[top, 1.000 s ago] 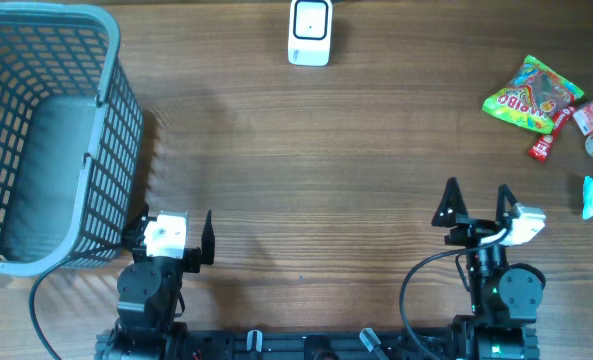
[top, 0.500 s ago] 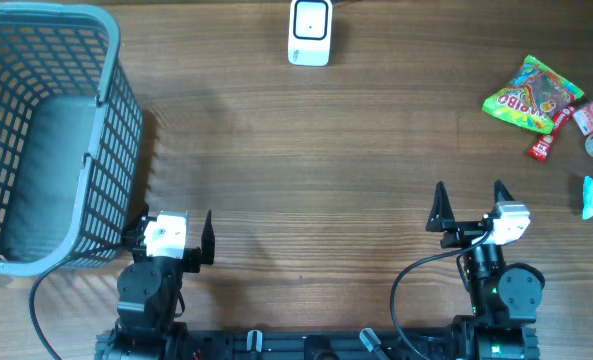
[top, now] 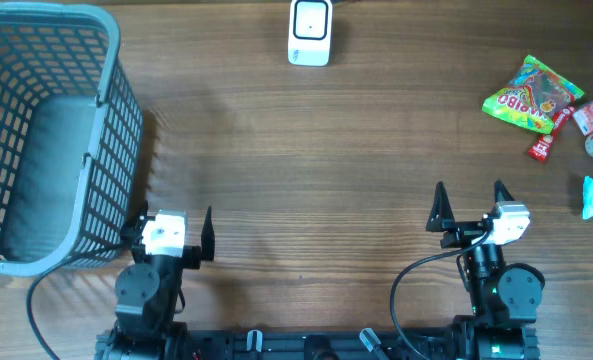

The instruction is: Scan the item barcode

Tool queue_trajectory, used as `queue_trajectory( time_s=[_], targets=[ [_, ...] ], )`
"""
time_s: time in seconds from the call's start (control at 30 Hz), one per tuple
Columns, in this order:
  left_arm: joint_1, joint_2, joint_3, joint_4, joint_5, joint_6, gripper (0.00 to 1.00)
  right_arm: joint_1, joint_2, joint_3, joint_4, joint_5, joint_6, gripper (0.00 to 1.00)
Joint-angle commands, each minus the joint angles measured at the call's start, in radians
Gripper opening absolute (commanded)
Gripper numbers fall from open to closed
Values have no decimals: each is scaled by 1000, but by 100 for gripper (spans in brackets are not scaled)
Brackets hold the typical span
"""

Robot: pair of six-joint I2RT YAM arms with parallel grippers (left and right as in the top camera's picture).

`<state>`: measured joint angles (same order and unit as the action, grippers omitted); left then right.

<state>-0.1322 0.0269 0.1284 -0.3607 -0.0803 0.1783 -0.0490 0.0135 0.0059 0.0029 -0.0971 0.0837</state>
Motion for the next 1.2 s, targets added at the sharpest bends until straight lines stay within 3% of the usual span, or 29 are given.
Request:
queue_trajectory(
  time_s=[0.0,0.2,0.37,0.5,0.53,0.73,1.17],
  targets=[
    [-3,-5,0,172,77,-6,100,6,-6,-1,3,-16,-13,100],
    [88,-6,-19,254,144,-6,100,6,-6,-1,3,-16,-13,100],
    [117,-8,-123,471,143,-6,100,6,-6,-1,3,-16,-13,100],
    [118,-10,-123,357,123,-19,100,6,-6,-1,3,-16,-13,100],
    [118,-12,-123,277,91,-109,100,6,-6,-1,3,-16,-13,100],
    [119,-11,-123,282,83,-256,100,6,-6,-1,3,-16,-13,100],
    [119,-12,-123,282,94,-261,100,6,-6,-1,3,-16,-13,100]
  ],
)
